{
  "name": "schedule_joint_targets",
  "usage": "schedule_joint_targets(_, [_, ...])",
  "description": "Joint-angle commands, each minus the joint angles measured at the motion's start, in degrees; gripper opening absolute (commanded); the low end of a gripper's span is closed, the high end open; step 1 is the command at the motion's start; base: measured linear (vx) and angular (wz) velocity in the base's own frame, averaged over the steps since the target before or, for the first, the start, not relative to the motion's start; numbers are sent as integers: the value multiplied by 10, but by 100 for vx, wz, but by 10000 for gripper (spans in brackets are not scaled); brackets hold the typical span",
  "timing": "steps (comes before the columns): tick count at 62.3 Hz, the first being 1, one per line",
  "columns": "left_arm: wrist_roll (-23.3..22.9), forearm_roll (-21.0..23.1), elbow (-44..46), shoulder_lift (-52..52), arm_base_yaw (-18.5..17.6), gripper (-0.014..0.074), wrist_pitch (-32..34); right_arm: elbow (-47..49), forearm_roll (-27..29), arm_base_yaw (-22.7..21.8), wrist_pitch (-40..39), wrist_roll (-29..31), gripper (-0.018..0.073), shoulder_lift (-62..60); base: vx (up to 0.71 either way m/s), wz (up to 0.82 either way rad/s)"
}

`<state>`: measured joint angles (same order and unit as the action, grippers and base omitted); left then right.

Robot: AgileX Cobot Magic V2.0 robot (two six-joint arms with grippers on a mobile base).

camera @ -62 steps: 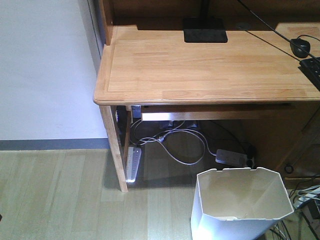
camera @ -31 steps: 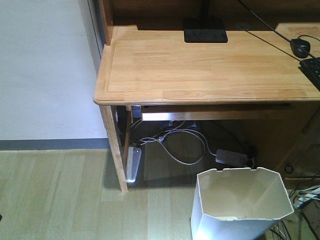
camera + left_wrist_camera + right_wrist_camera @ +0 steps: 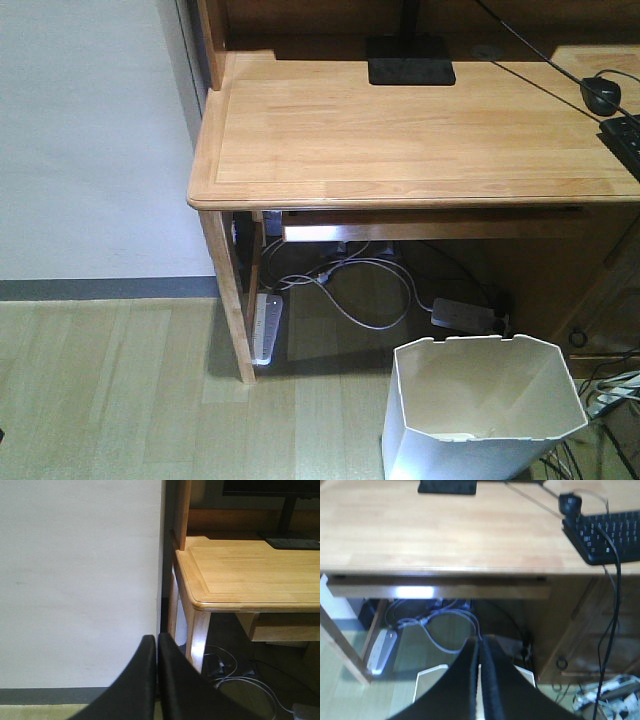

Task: Move trash bin to bedside with robot
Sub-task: 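Lower the right gripper toward the rim of the white trash bin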

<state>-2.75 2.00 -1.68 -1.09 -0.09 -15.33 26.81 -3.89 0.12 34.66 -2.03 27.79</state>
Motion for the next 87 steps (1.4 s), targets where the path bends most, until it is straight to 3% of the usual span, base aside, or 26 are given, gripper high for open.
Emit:
schedule_joint_targets(1, [-5, 5, -16, -6, -3, -6, 42, 20, -7, 1, -24, 0, 3, 6, 0, 0])
schedule_joint_targets(11, [-5, 5, -16, -6, -3, -6, 42, 20, -7, 1, -21, 0, 80, 6, 0, 0])
schedule_joint_targets(31, [-5, 5, -16, -6, -3, -6, 42, 20, -9, 1, 1, -12, 429, 6, 0, 0])
schedule_joint_targets(38, [-5, 5, -16, -6, -3, -6, 42, 20, -9, 1, 22, -12, 504, 6, 0, 0])
schedule_joint_targets(48, [-5, 5, -16, -6, -3, -6, 42, 20, -9, 1, 49, -22, 520, 6, 0, 0])
schedule_joint_targets(59, [-5, 5, -16, -6, -3, -6, 42, 22, -32, 1, 57, -75, 521, 24, 0, 0])
schedule_joint_targets(87, [-5, 5, -16, -6, -3, -6, 42, 127, -24, -1, 82, -68, 521, 276, 0, 0])
